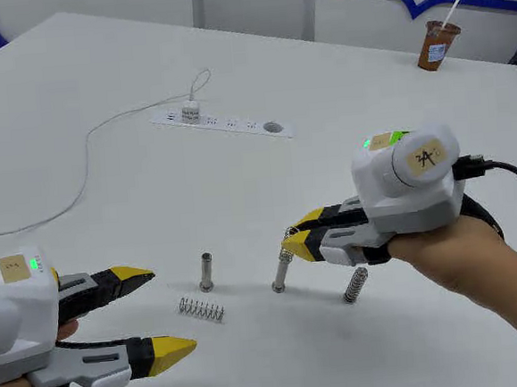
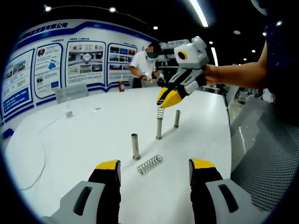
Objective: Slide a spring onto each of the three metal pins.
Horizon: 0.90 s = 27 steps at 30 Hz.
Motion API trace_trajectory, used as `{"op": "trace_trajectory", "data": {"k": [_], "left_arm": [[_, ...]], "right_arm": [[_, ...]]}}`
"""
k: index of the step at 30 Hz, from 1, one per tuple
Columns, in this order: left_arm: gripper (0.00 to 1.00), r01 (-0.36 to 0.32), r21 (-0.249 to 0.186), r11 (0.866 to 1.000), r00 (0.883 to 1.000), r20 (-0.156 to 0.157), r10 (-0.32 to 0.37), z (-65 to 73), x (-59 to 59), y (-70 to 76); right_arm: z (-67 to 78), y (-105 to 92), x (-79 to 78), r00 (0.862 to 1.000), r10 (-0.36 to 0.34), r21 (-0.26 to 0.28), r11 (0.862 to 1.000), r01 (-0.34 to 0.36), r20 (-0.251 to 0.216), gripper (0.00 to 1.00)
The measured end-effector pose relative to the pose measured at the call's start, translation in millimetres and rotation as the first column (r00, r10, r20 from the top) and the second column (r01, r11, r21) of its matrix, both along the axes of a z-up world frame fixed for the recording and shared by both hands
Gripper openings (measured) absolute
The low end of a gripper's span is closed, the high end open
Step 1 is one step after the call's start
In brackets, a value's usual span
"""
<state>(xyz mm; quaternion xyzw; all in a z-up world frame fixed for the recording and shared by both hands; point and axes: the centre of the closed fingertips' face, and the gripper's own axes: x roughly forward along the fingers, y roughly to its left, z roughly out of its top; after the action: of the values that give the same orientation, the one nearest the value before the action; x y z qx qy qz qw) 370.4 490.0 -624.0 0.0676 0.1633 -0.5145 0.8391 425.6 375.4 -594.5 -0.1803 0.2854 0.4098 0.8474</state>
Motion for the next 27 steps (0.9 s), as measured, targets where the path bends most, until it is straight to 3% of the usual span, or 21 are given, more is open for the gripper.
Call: {"op": "trace_trajectory", "data": {"k": [18,27], "left_arm": [[0.6,0.001,0.011,1.0,1.0,-0.002,-0.001,-2.4,-0.7,0.6],[0.6,0.001,0.011,1.0,1.0,0.001,-0.001,-1.9,-0.4,0.6]], "right_arm": [[-35.2,0.8,0.7,0.998,-0.019,-0.019,1.0,0.018,-0.052,0.12],[-46.6,1.2,0.4,0.998,-0.022,-0.058,0.998,0.018,-0.057,0.12]]}}
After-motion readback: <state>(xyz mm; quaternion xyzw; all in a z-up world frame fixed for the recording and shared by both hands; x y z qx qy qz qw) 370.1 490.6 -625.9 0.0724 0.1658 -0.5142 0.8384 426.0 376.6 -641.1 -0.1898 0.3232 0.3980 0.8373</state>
